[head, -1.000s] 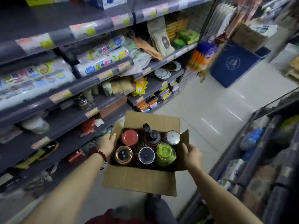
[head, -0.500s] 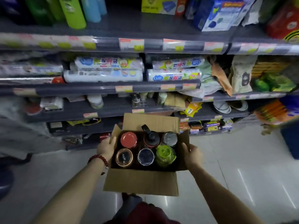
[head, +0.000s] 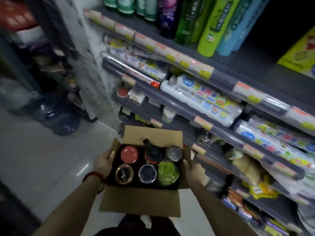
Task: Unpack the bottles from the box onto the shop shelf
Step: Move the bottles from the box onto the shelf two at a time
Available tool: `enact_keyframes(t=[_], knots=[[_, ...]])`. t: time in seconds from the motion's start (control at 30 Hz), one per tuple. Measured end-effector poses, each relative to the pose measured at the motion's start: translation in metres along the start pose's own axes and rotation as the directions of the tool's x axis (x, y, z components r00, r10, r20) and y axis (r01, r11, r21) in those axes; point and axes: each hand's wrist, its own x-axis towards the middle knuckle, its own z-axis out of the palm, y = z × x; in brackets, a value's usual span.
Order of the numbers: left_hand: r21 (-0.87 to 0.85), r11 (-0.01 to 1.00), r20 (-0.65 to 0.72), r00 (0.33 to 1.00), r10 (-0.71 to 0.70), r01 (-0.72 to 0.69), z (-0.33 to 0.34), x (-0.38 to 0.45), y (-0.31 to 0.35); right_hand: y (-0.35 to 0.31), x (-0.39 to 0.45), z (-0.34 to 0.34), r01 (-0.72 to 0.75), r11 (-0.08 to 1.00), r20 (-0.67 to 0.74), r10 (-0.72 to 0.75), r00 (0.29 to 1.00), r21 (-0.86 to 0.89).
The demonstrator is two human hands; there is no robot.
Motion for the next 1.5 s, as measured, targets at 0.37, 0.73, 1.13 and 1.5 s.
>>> enact_keyframes(t=[0.37,0.73,1.13,1.5], knots=[[-0.213,0.927,-0.337,0.868,-0.366,0.308,-0.07,-0.054,-0.089,-0.124,0.029,0.072,0.571,0.812,0.269,-0.528,0.806,-0.118],[-0.443,0.812,-0.379,0.741,-0.554,0.38,-0.147,-0.068,-0.176,-0.206,-0.022,0.191,0.594,0.804,0.425,-0.531,0.733,-0.021],[-0.687,0.598,-0.299,0.589,-0.751,0.413,-0.125,0.011,-0.322,-0.245,0.019,0.381,0.749,0.658,0.55,-0.597,0.584,-0.081],[-0.709,0.571,-0.338,0.511,-0.791,0.414,-0.052,0.112,-0.474,-0.19,0.078,0.578,0.79,0.61,0.568,-0.631,0.529,-0.057]])
